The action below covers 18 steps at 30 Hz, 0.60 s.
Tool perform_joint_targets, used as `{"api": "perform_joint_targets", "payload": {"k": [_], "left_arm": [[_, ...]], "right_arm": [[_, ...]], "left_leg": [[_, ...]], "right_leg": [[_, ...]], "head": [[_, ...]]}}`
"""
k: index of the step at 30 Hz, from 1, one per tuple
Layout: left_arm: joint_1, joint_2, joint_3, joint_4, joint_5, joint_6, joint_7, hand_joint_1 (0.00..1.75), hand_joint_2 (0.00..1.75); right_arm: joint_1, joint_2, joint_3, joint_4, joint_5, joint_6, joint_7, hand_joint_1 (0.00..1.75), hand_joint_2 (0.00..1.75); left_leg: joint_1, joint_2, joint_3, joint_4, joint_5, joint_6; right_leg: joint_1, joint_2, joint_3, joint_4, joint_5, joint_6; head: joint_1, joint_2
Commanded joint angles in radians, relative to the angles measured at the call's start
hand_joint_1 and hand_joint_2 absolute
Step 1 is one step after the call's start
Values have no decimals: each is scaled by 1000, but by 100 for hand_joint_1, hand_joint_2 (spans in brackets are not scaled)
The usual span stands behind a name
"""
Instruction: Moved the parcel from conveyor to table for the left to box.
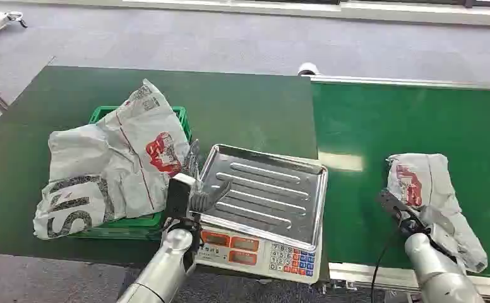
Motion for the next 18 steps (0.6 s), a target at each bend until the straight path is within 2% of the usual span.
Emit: {"api": "perform_joint_targets", "payload": {"k": [1,10,12,18], "left_arm": [[-18,16,27,36,1,4,5,0,175],[-5,20,31,18,-1,4,5,0,175],[-1,22,36,9,0,6,5,0,175],[18,27,45,-30,-5,0,5,0,175]], "right_arm": [[8,24,44,7,-10,7,-9,175,175],[30,45,86,-64,-40,-47,-37,175,175],[26,55,84,-86,-70,-80,-70,175,175],[55,105,110,-281,-235,-291,-288,175,175]], "left_leg": [[1,2,2,-1,0,-1],[1,2,1,-1,0,0],[1,3,2,-1,0,-1],[0,6,0,-1,-1,-1]], "right_leg": [[1,1,1,-2,0,-1],[1,1,1,-1,0,-1],[1,2,1,-1,0,-1],[1,5,-1,-1,1,-1]], "head": [[0,0],[0,0],[0,0],[0,0]]}}
